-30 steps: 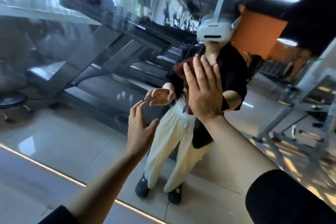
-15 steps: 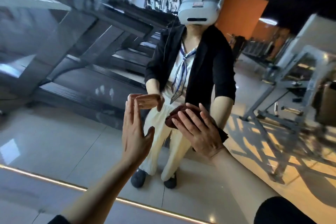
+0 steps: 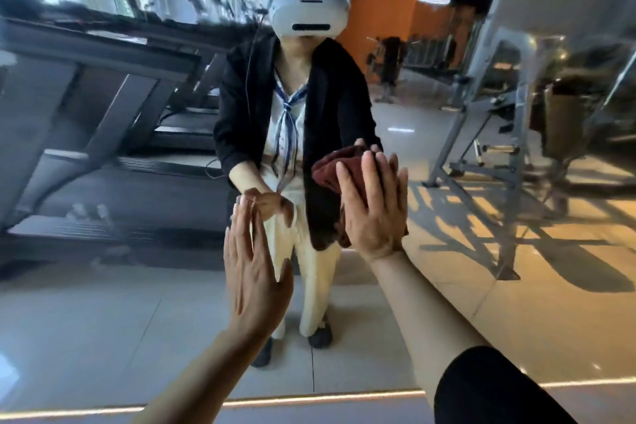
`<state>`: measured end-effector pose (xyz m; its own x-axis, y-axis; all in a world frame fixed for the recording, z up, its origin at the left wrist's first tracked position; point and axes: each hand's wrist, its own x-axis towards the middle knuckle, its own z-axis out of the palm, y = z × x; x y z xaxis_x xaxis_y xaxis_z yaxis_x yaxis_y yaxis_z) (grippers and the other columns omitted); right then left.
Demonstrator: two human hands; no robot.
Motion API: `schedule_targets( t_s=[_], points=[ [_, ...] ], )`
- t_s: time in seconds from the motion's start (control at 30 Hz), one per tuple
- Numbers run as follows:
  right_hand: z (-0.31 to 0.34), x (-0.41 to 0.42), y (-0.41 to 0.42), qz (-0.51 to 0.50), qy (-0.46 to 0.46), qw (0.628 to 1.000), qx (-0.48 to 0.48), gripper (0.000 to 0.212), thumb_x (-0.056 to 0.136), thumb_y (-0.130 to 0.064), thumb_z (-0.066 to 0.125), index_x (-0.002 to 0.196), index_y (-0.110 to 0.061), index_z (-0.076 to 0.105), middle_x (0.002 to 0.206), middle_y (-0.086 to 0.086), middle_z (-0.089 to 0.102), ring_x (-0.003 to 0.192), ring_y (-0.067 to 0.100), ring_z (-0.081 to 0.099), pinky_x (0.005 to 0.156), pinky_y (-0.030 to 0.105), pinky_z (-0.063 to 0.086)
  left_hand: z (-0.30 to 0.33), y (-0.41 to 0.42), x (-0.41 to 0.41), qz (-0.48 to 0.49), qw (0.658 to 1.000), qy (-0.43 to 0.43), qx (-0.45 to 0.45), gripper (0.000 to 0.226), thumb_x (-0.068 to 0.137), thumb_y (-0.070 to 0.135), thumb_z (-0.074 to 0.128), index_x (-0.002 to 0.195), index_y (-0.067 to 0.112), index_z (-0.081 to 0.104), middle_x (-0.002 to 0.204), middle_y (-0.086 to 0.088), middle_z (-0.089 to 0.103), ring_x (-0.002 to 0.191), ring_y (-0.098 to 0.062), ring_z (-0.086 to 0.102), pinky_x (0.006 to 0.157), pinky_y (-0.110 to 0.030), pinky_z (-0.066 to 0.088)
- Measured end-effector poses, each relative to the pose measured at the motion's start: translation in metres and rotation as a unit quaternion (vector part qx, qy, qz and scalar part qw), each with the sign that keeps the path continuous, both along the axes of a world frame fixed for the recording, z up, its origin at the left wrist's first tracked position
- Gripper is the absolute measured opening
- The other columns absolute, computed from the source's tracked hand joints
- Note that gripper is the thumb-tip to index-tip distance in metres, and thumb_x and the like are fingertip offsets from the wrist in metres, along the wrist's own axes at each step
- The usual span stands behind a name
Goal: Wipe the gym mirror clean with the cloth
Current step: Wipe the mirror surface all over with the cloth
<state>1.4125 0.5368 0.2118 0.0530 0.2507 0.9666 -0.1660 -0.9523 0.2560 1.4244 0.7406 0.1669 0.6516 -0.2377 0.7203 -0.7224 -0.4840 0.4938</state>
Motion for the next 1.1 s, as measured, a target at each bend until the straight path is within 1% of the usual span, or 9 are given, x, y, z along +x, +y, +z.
schedule_targets(
  t_s=[0.13,0.3,0.37,0.47,0.57,0.7,0.83,0.97,1.1],
  points=[
    [-0.008,-0.039,-0.064,-0.069,-0.048,0.988,0.130,0.052,0.097,-0.012,0.064,0.146,-0.014,0.046,0.152,0.019,0.033,0.141,0.040,0.035,0.116,0.061,0.029,0.003,-0.021,-0.019,-0.026,0.999,0.018,0.023,0.080,0.088,0.040,0.041,0.157,0.003,0.022,0.167,-0.011,0.011,0.155,-0.021,0.001,0.123,-0.053,0.015],
    [0.007,-0.039,-0.046,-0.028,-0.149,0.929,0.339,0.042,0.106,-0.019,0.042,0.144,-0.002,0.050,0.154,0.021,0.029,0.143,0.043,0.032,0.115,0.057,0.033,-0.002,-0.035,-0.028,-0.029,0.997,-0.012,0.069,0.078,0.087,0.042,0.043,0.154,0.003,0.031,0.164,-0.015,0.017,0.154,-0.025,0.007,0.120,-0.057,0.020],
    [0.005,-0.026,-0.018,0.016,-0.101,0.948,0.302,0.045,0.105,-0.023,0.044,0.146,-0.004,0.048,0.153,0.025,0.031,0.144,0.045,0.031,0.117,0.057,0.031,-0.003,-0.041,-0.029,-0.023,0.995,-0.037,0.086,0.076,0.085,0.034,0.048,0.153,0.002,0.032,0.162,-0.019,0.020,0.151,-0.034,0.016,0.117,-0.060,0.026],
    [-0.013,-0.013,-0.001,0.049,0.034,0.993,0.105,0.048,0.099,-0.020,0.062,0.145,-0.016,0.048,0.151,0.017,0.035,0.143,0.041,0.035,0.118,0.056,0.028,-0.001,-0.054,-0.031,-0.014,0.992,-0.059,0.107,0.083,0.076,0.020,0.059,0.153,0.003,0.031,0.160,-0.020,0.025,0.148,-0.038,0.023,0.115,-0.060,0.028],
    [-0.014,-0.023,-0.029,0.016,0.048,0.998,0.031,0.047,0.099,-0.017,0.061,0.145,-0.023,0.049,0.150,0.012,0.038,0.141,0.036,0.041,0.118,0.053,0.030,0.006,-0.068,-0.038,-0.026,0.991,-0.063,0.113,0.085,0.073,0.015,0.060,0.152,0.000,0.032,0.160,-0.019,0.026,0.147,-0.038,0.025,0.119,-0.056,0.024],
    [-0.009,-0.063,-0.106,-0.036,-0.036,0.987,0.149,0.045,0.103,-0.017,0.052,0.147,-0.018,0.042,0.151,0.017,0.033,0.140,0.041,0.036,0.122,0.052,0.022,0.009,-0.090,-0.047,-0.037,0.988,-0.084,0.123,0.083,0.079,0.021,0.056,0.154,0.000,0.028,0.160,-0.019,0.026,0.148,-0.035,0.023,0.122,-0.049,0.016],
    [-0.014,-0.097,-0.170,-0.069,-0.105,0.957,0.263,0.041,0.107,-0.019,0.041,0.146,-0.009,0.045,0.153,0.021,0.030,0.142,0.043,0.033,0.113,0.060,0.034,-0.002,-0.112,-0.059,-0.037,0.990,-0.054,0.125,0.090,0.075,0.024,0.060,0.156,0.003,0.025,0.162,-0.013,0.022,0.150,-0.031,0.018,0.123,-0.049,0.013],
    [-0.040,-0.096,-0.160,-0.038,-0.112,0.941,0.316,0.041,0.108,-0.019,0.038,0.148,-0.007,0.041,0.154,0.020,0.026,0.143,0.043,0.029,0.112,0.058,0.036,-0.015,-0.122,-0.068,-0.036,0.987,-0.041,0.151,0.095,0.072,0.026,0.064,0.156,0.005,0.024,0.162,-0.012,0.022,0.150,-0.029,0.016,0.119,-0.061,0.020],
    [-0.051,-0.083,-0.134,-0.020,-0.118,0.928,0.354,0.042,0.108,-0.017,0.038,0.146,-0.001,0.044,0.153,0.024,0.024,0.142,0.046,0.029,0.119,0.051,0.030,-0.015,-0.111,-0.067,-0.032,0.985,-0.033,0.166,0.092,0.073,0.022,0.069,0.154,0.003,0.030,0.161,-0.010,0.021,0.152,-0.017,0.003,0.122,-0.056,0.012]
  ],
)
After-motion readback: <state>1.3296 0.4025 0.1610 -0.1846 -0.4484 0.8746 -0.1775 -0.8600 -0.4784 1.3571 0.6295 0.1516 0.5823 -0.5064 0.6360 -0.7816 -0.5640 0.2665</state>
